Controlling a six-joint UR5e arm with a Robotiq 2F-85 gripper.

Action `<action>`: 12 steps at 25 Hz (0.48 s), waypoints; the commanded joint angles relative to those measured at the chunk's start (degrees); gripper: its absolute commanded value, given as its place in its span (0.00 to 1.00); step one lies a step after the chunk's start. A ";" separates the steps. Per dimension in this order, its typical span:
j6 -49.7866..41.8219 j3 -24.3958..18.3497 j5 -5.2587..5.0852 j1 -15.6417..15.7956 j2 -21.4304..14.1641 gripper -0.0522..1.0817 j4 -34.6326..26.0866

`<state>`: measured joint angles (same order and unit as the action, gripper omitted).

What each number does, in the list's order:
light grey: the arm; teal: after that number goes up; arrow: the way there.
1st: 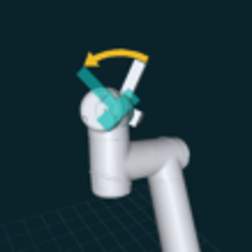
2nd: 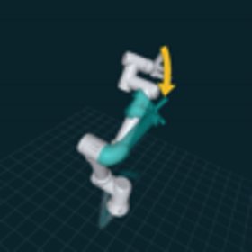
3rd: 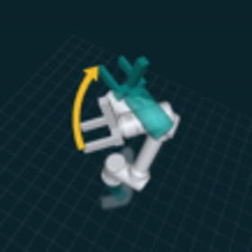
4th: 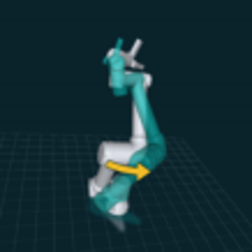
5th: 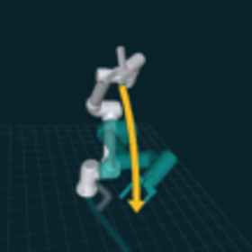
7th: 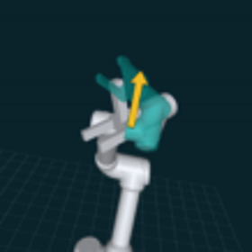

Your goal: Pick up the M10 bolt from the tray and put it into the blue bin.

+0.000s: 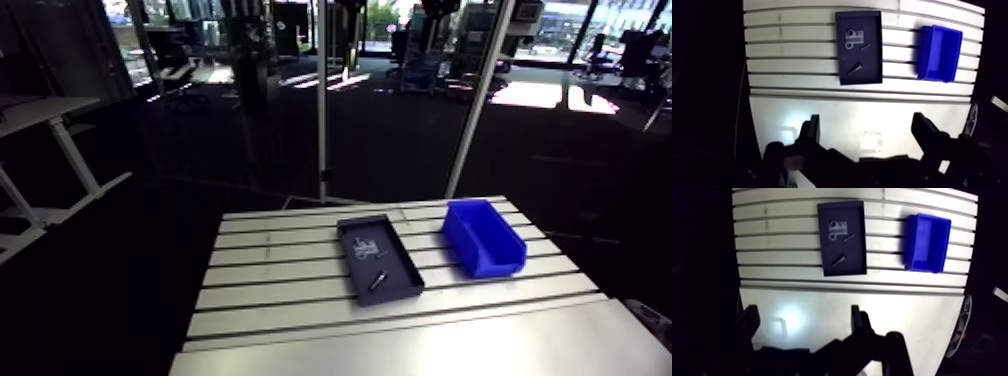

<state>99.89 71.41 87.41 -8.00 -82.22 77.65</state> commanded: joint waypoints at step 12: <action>-1.50 0.17 0.17 -1.67 0.53 0.05 0.79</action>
<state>98.43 71.62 87.57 -9.63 -81.74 78.42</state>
